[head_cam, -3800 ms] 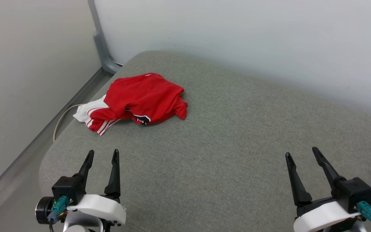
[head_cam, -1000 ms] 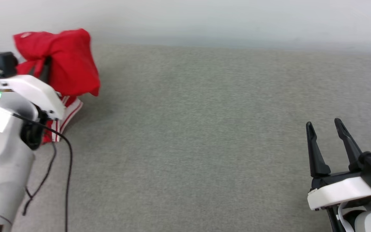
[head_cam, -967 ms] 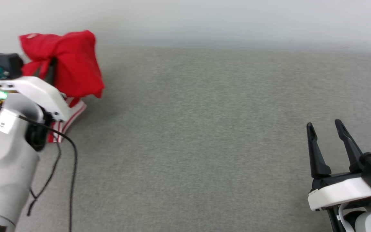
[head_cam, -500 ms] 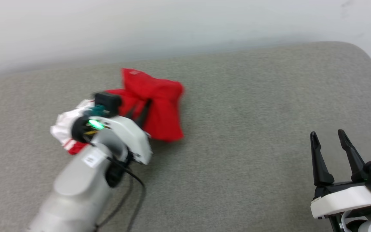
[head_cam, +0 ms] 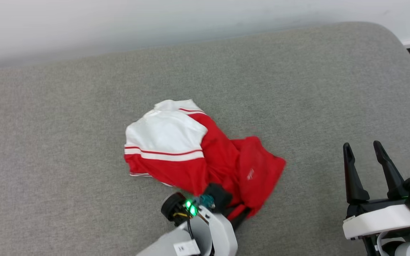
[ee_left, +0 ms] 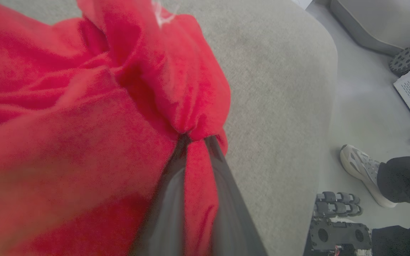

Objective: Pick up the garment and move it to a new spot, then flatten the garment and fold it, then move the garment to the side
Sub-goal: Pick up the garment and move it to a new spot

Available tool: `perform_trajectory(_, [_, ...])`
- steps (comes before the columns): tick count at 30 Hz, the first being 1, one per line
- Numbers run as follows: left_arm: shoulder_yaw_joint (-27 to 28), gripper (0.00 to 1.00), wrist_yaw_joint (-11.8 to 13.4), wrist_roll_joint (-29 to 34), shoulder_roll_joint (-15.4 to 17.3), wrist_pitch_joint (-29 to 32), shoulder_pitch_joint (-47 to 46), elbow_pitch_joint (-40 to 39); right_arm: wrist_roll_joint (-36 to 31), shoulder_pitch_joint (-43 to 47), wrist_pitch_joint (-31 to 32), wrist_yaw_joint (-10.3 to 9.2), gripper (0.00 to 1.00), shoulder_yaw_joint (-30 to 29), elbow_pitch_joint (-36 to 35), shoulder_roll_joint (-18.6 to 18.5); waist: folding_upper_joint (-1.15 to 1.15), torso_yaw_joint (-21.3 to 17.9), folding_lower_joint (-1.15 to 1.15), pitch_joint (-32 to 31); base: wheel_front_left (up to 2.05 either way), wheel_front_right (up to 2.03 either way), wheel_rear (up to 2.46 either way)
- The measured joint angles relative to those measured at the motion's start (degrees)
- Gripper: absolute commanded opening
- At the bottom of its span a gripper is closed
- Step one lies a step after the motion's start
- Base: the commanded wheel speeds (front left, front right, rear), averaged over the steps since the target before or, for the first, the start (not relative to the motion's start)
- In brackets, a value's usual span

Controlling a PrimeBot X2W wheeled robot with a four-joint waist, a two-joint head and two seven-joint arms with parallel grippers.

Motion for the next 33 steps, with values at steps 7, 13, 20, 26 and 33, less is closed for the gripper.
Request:
perform_trajectory(7, [-2.14, 1.0, 0.41, 2.7, 0.53, -6.57, 1.08, -2.8, -0.2, -1.21, -0.6, 0.0, 1.0, 0.12, 1.22, 0.01, 0.0, 2.33, 0.01, 0.69, 0.0, 0.0, 0.0])
perform_trajectory(13, [2.6, 1.0, 3.97, 3.71, 0.59, -12.63, 0.88, -7.23, -0.75, -0.95, 0.26, 0.0, 1.0, 0.14, 1.43, 0.01, 0.0, 4.2, 0.0, -1.88, 0.0, 0.0, 0.0])
perform_trajectory(20, [11.61, 1.0, 7.27, 3.94, 1.08, -13.22, 4.3, -12.73, -1.12, 0.08, 1.83, 0.0, 1.0, 0.3, 1.01, 0.01, 0.0, 6.84, 0.0, -4.45, 0.0, 0.0, 0.0])
perform_trajectory(26, [20.62, 1.0, 9.59, 6.32, 1.91, -13.36, 8.14, -16.02, -1.16, 0.91, 2.45, 0.0, 1.0, 0.09, 1.25, 0.01, 0.0, 8.53, 0.0, -6.09, 0.0, 0.0, 0.0])
perform_trajectory(33, [30.37, 1.0, 11.49, 8.83, 3.56, -13.36, 13.38, -16.92, -1.12, 2.64, 3.7, 0.0, 1.0, 0.01, 0.9, 0.0, 0.0, 9.83, 0.0, -7.92, 0.0, 0.0, 0.0])
